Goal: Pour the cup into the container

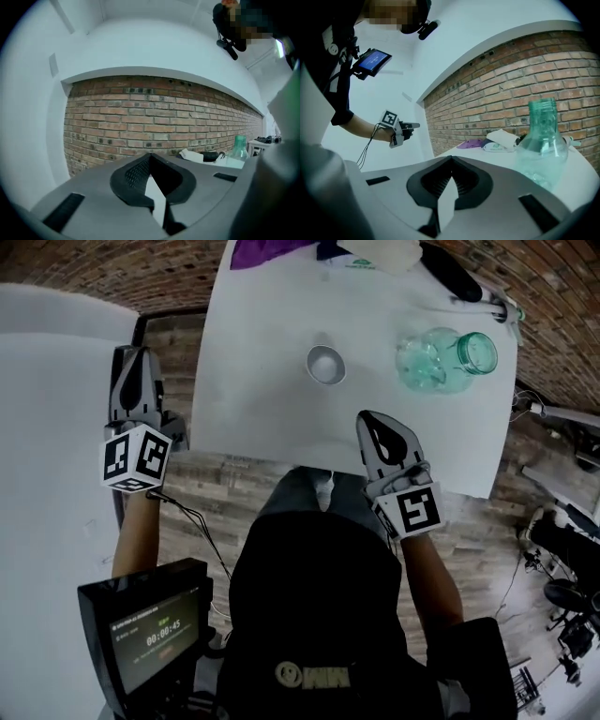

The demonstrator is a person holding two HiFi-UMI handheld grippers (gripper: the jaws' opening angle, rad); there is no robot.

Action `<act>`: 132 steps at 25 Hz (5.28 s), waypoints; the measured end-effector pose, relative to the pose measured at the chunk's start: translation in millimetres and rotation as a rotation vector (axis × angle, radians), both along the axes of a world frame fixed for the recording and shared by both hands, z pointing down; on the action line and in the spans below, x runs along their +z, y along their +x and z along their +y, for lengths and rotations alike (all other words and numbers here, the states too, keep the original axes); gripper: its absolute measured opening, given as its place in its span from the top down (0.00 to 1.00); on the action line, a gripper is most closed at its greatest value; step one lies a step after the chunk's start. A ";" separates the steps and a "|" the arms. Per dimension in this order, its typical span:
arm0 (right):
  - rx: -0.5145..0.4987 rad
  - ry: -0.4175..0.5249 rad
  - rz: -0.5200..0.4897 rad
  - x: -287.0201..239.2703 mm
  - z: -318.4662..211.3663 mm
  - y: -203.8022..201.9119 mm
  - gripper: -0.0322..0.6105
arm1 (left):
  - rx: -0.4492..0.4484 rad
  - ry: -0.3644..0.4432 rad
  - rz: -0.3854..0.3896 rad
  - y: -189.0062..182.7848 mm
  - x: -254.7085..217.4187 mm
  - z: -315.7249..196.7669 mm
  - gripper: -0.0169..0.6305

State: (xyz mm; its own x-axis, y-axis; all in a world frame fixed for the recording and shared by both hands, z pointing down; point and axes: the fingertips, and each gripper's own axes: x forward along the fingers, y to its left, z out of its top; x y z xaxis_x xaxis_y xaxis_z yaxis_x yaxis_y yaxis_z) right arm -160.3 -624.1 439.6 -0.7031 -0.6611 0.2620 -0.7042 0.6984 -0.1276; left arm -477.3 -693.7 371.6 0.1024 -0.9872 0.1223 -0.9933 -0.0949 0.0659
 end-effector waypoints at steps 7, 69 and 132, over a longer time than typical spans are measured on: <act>0.006 0.024 -0.092 -31.1 -13.3 7.8 0.95 | 0.059 -0.002 0.140 52.6 -61.1 17.9 0.97; 0.093 0.049 -0.108 -78.7 473.7 94.6 0.95 | 0.318 -0.262 0.002 325.2 -13.8 509.6 0.97; 0.147 0.045 -0.031 -52.2 791.9 42.5 0.95 | 0.345 -0.207 0.097 293.0 6.9 852.4 0.97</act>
